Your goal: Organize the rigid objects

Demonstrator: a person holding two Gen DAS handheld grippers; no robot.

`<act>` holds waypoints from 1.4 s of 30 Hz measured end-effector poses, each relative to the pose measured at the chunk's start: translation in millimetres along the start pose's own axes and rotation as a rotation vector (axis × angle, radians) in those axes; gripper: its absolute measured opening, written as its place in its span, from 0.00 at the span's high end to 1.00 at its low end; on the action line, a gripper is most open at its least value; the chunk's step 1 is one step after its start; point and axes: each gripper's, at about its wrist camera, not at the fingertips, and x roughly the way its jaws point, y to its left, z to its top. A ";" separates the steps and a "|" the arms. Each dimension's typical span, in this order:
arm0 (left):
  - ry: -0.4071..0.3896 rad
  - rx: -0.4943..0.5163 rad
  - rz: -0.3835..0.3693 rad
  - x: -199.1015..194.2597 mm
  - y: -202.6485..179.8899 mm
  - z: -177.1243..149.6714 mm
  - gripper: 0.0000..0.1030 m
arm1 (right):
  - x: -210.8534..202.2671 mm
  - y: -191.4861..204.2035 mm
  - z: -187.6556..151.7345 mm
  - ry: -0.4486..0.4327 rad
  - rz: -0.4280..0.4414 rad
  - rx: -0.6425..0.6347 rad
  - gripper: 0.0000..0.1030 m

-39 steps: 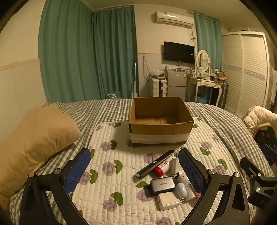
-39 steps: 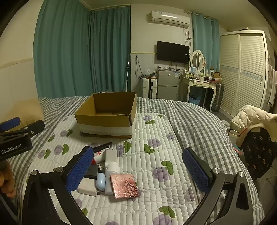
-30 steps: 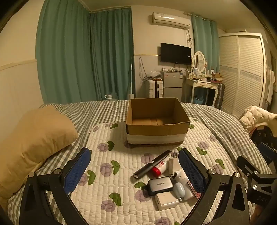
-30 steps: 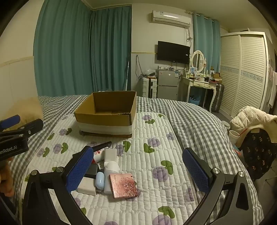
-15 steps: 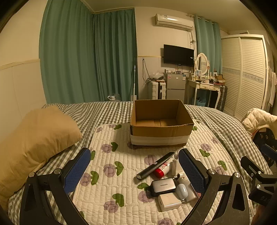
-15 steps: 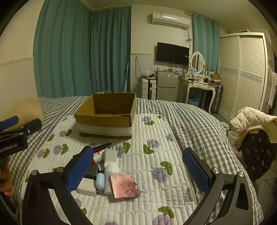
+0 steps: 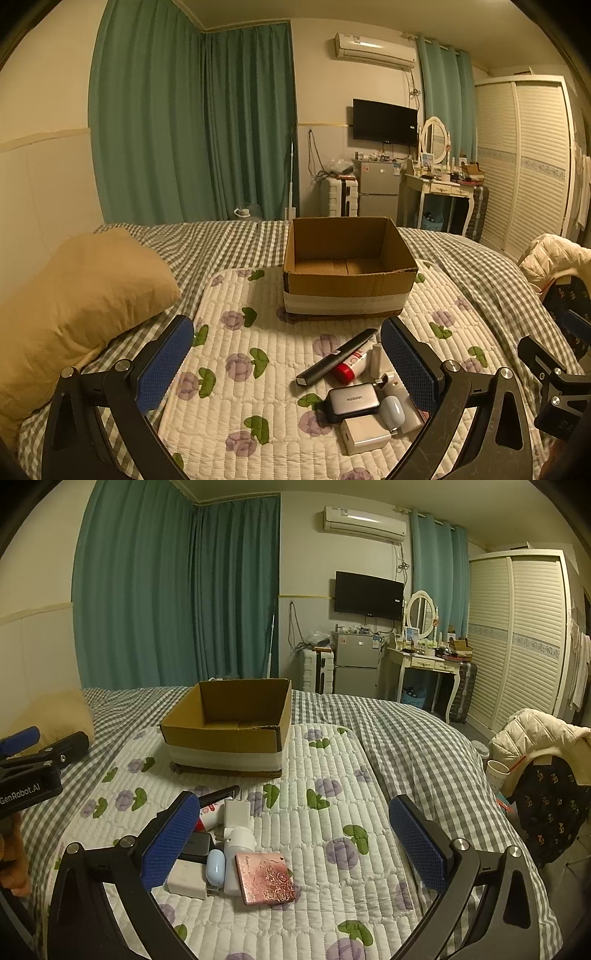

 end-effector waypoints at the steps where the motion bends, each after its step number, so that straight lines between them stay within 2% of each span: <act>1: -0.001 0.001 0.002 0.1 0.0 0.1 0.00 | 0.7 0.2 0.2 0.001 -0.002 0.000 0.00; 42: -0.005 0.016 0.015 -0.5 -1.3 -2.5 0.00 | -1.5 0.2 -0.8 -0.011 0.007 0.008 0.00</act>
